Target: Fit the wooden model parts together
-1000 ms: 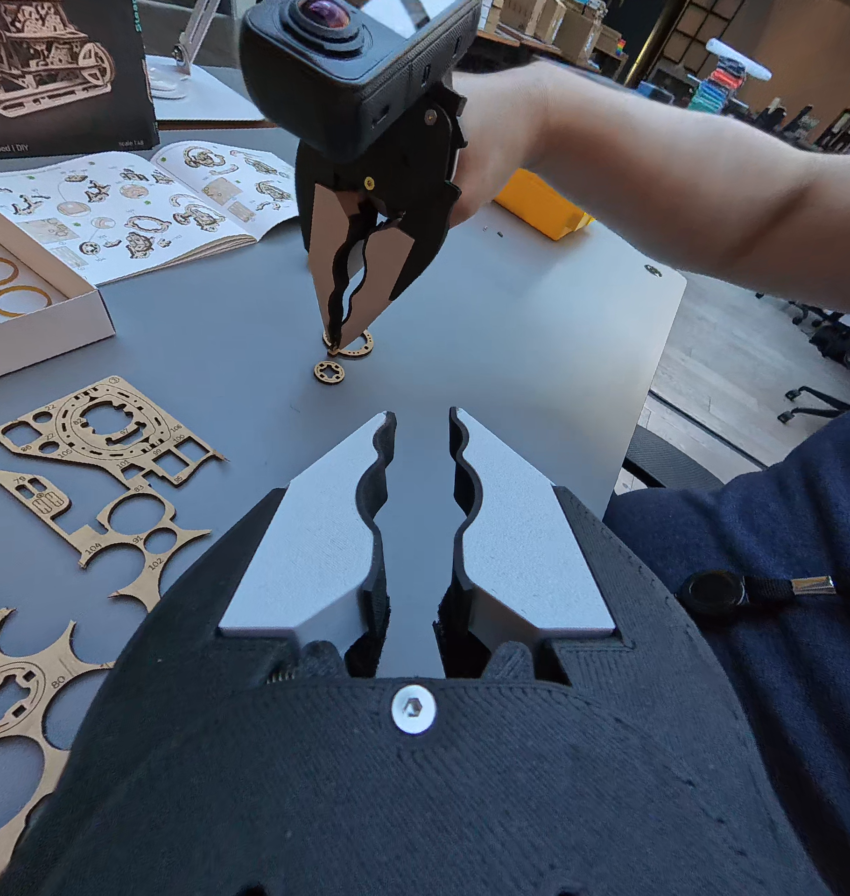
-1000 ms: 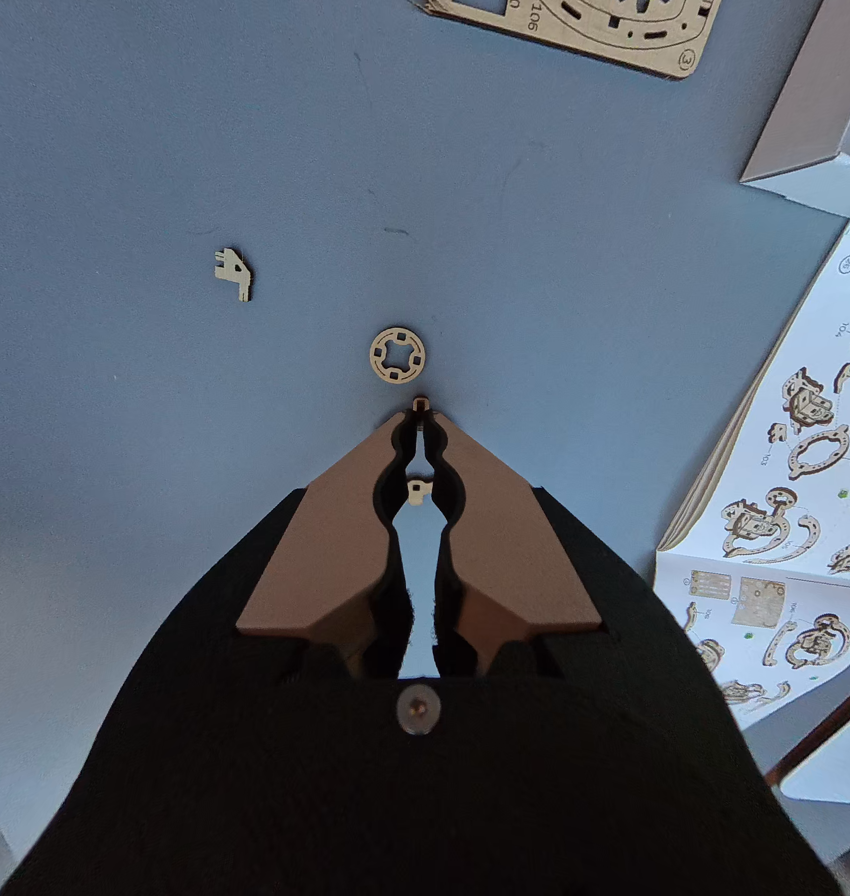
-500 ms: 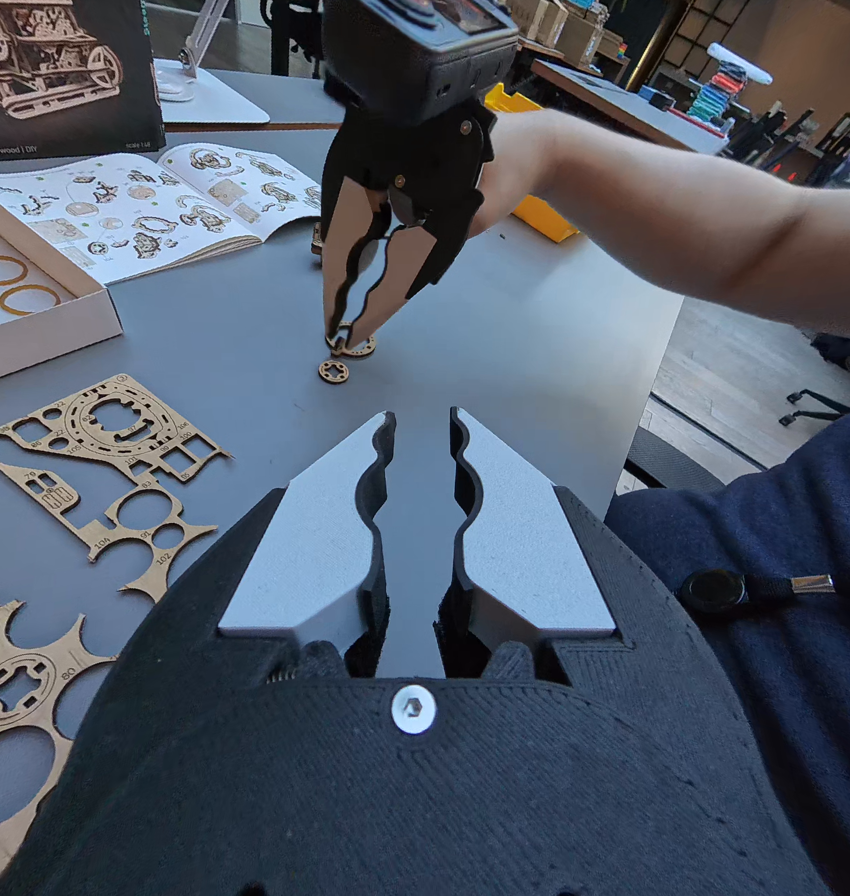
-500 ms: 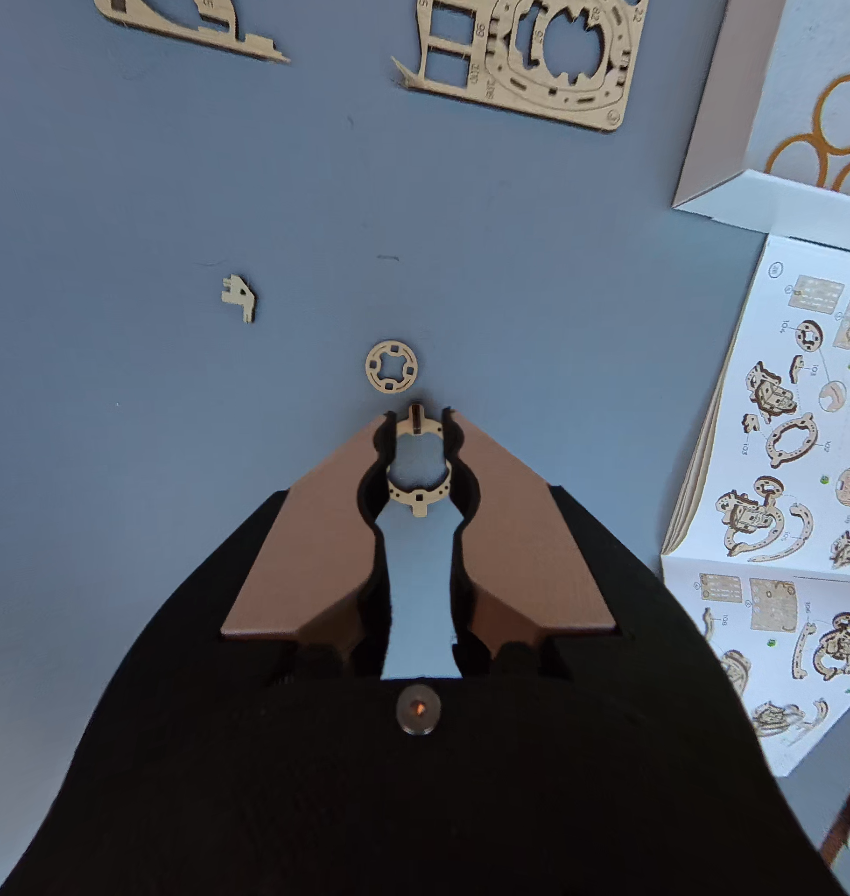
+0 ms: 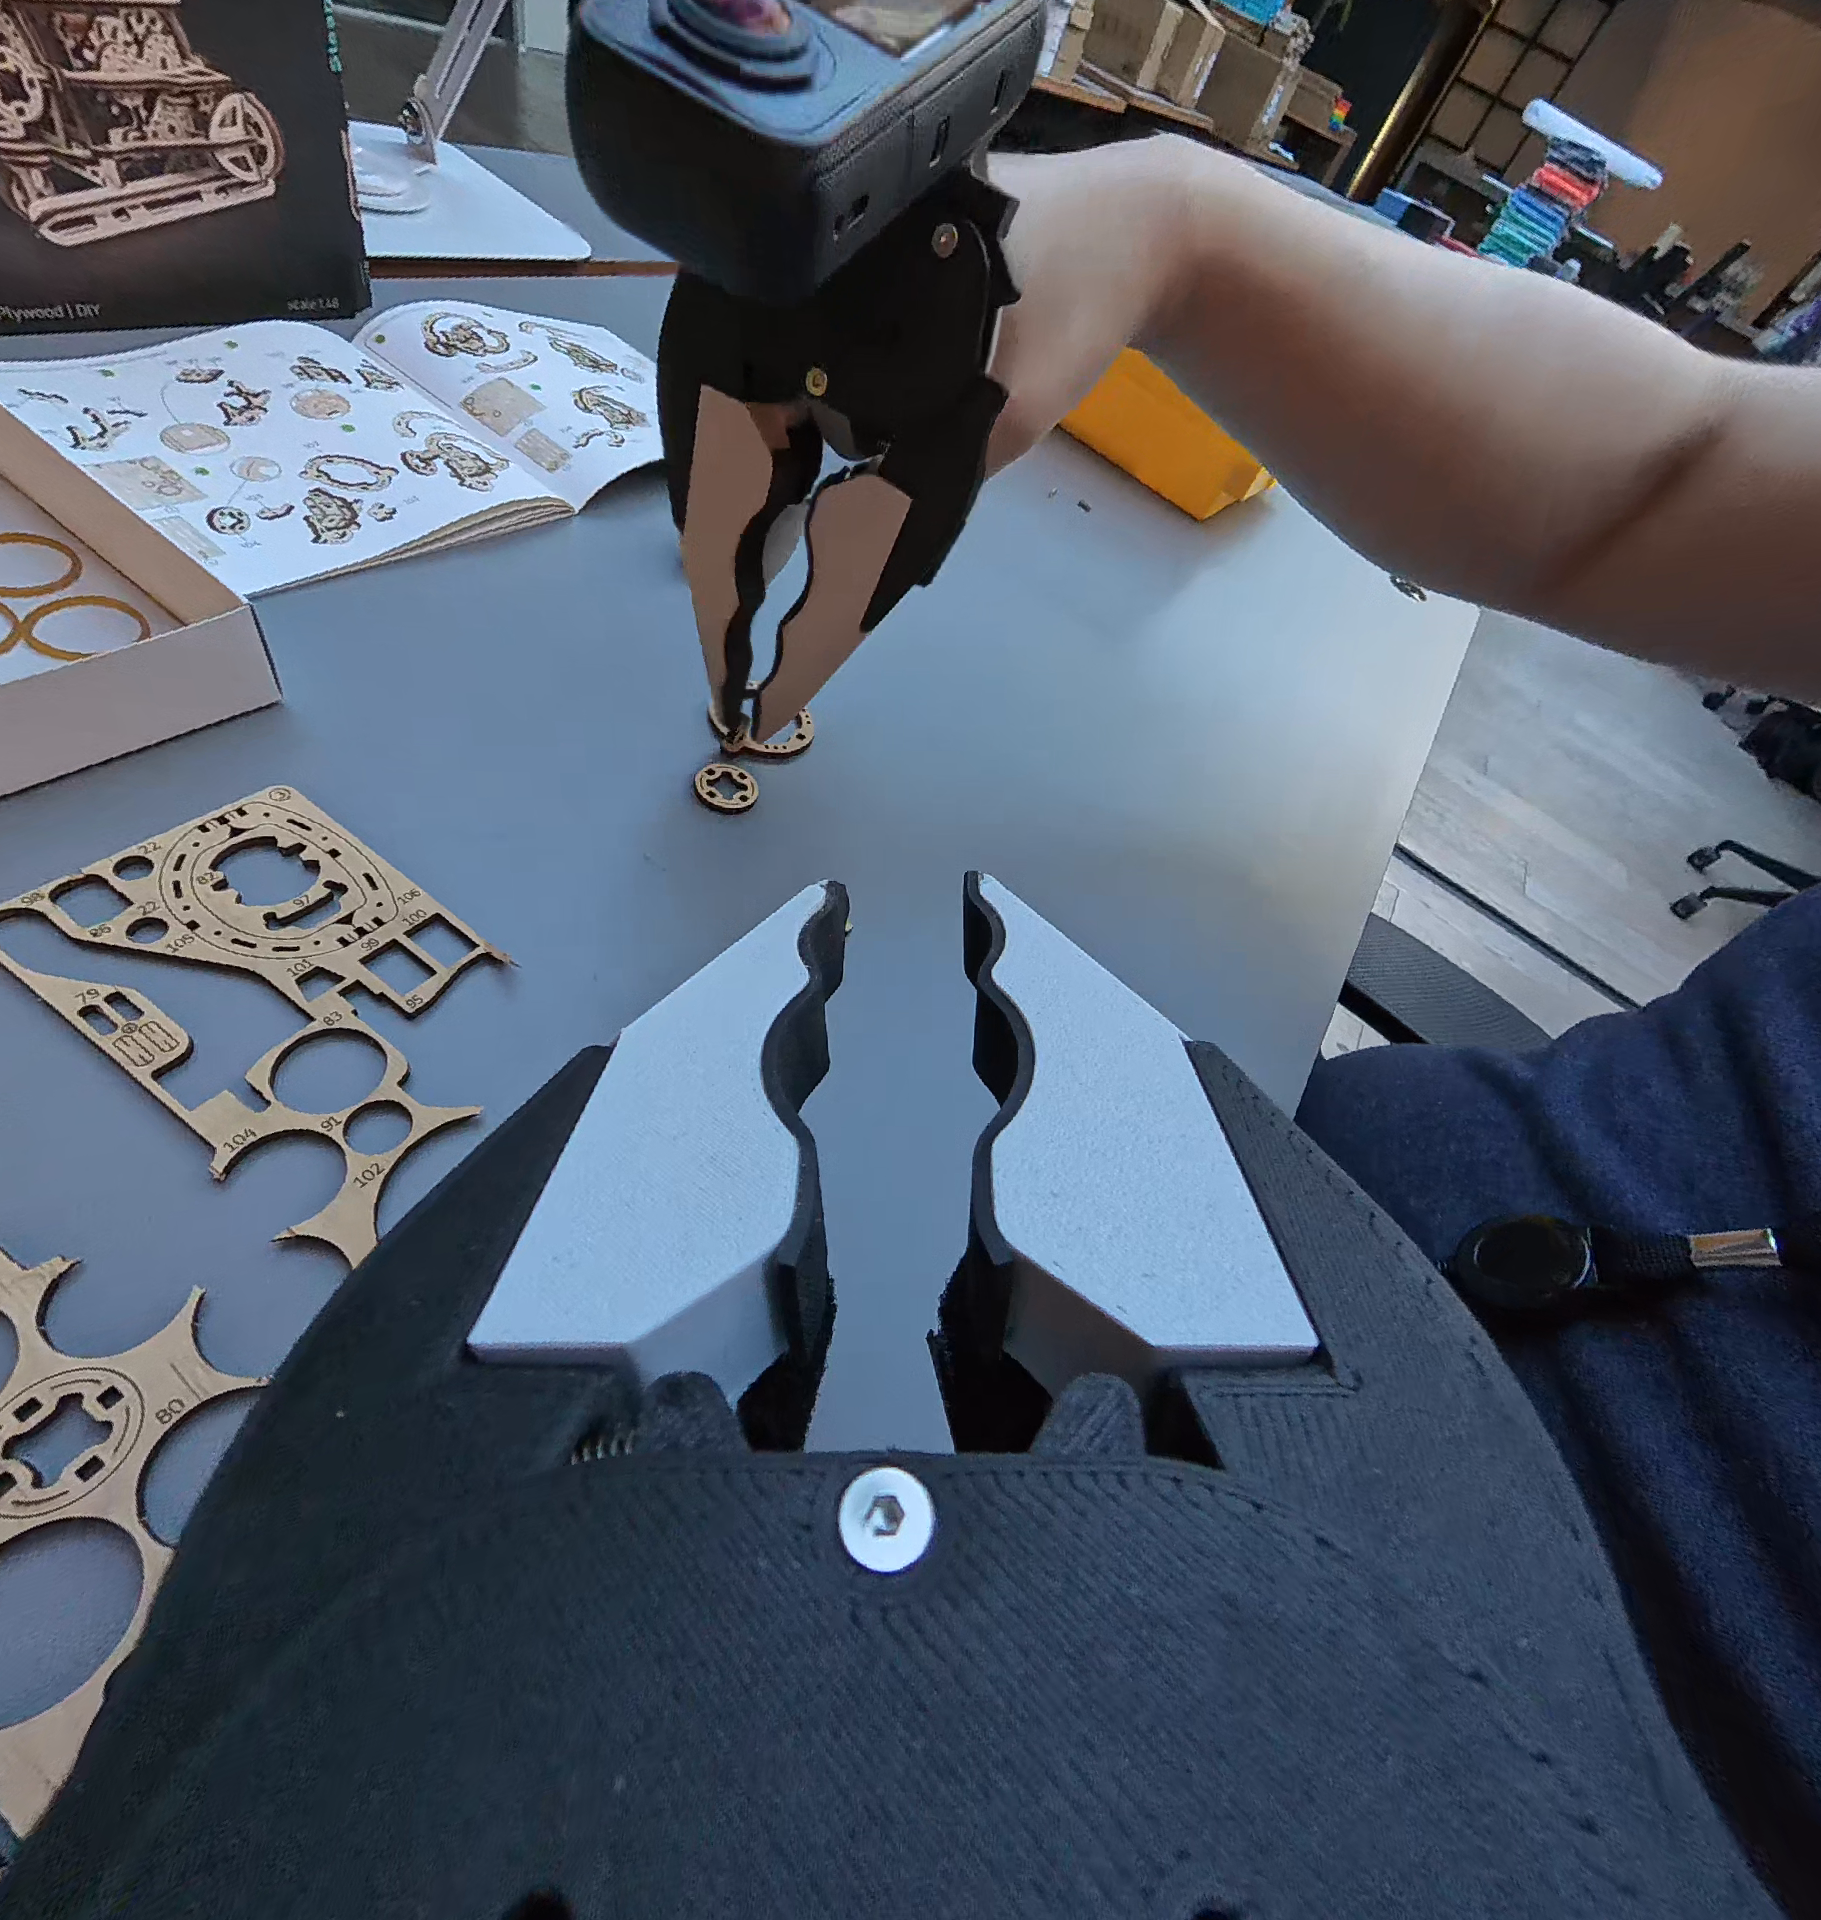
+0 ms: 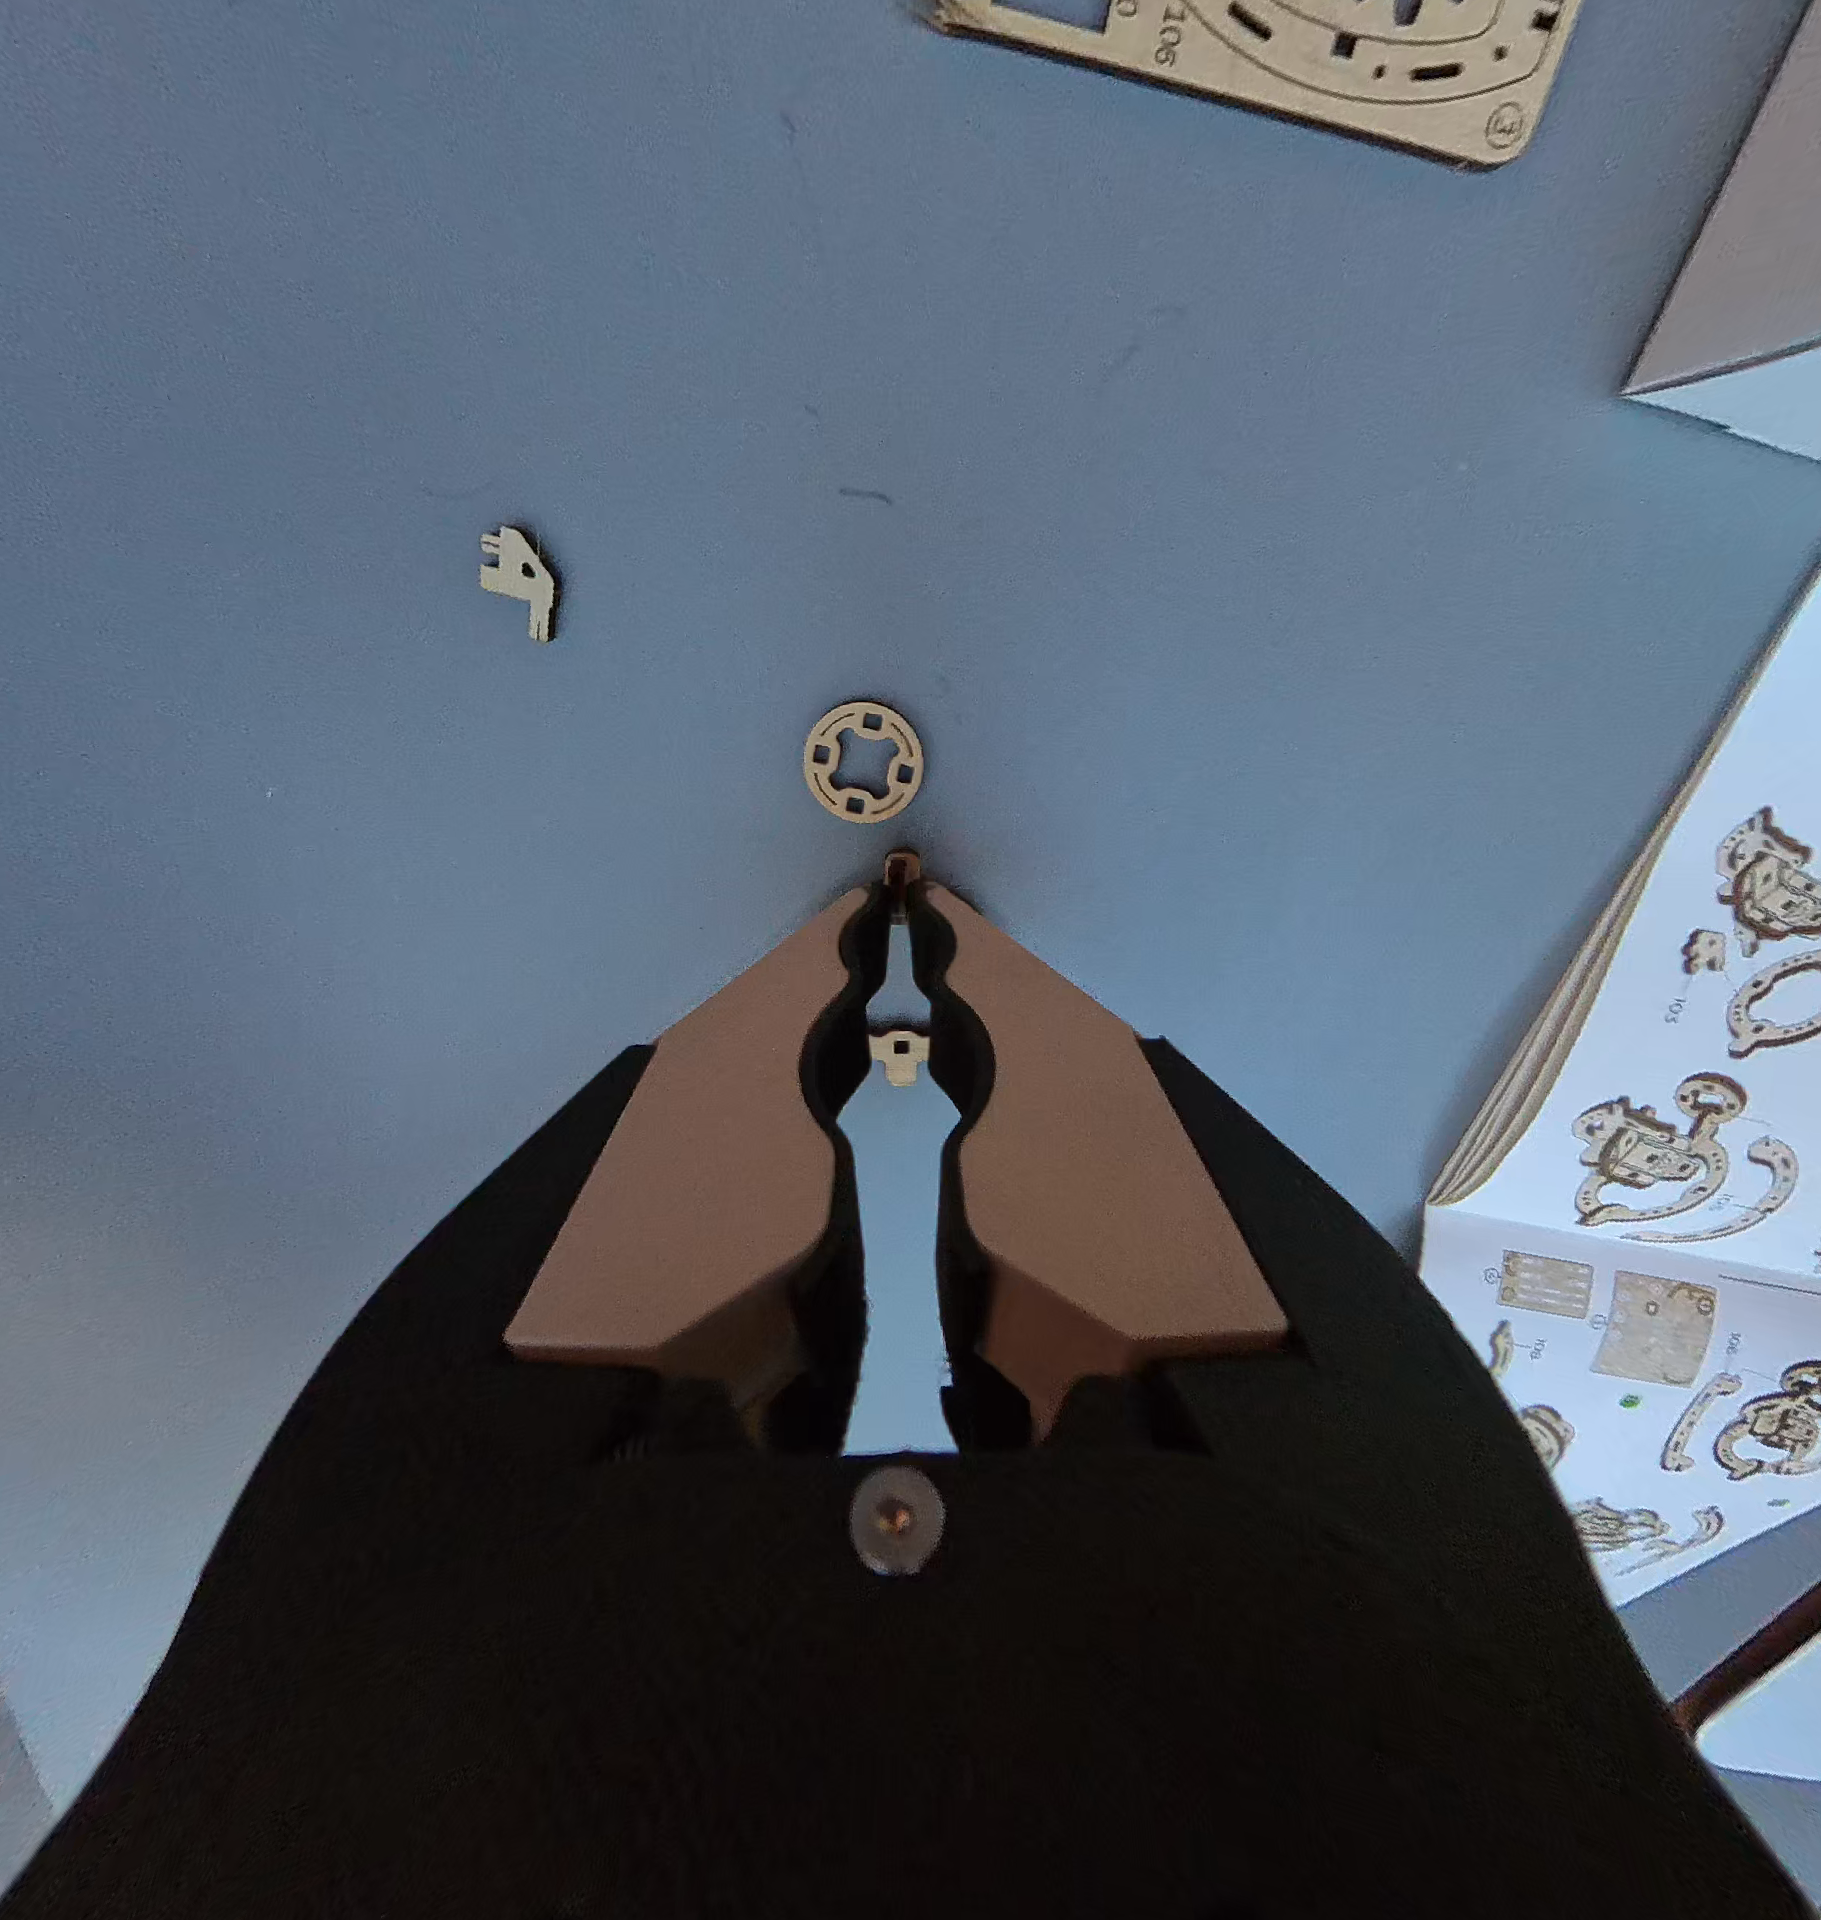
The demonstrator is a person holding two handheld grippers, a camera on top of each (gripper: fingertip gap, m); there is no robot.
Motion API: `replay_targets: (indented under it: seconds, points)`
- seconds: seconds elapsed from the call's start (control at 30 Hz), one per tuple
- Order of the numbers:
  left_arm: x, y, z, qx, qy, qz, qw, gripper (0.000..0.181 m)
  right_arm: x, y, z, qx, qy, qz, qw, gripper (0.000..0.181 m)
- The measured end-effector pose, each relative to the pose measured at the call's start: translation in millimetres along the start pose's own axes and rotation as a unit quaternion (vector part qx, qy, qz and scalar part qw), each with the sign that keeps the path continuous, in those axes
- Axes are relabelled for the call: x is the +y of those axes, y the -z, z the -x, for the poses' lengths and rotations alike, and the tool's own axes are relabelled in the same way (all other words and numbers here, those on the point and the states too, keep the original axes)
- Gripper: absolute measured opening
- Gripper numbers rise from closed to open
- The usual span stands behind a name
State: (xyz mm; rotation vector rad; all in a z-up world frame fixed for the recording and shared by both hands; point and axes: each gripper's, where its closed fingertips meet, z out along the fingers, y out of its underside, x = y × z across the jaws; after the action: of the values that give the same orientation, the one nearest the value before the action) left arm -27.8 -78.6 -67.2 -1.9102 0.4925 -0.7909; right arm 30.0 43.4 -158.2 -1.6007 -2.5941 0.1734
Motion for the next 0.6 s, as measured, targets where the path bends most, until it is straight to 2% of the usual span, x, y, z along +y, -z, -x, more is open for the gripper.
replay_targets:
  seconds: [0.17,0.4,0.6]
  points:
    - [2.0,-0.4,0.2,0.001,0.000,0.002,1.000,0.021,-1.5,-0.8,0.3,-0.001,0.000,-0.010,1.000,0.001]
    - [5.1,-0.7,0.0,0.004,0.002,0.001,1.000,0.021,-1.7,0.5,1.2,0.012,-0.017,-0.124,0.992,0.001]
    - [6.5,-1.8,-1.4,0.005,0.004,0.004,1.000,0.021,-1.8,0.8,1.5,0.020,-0.014,-0.138,0.990,0.001]
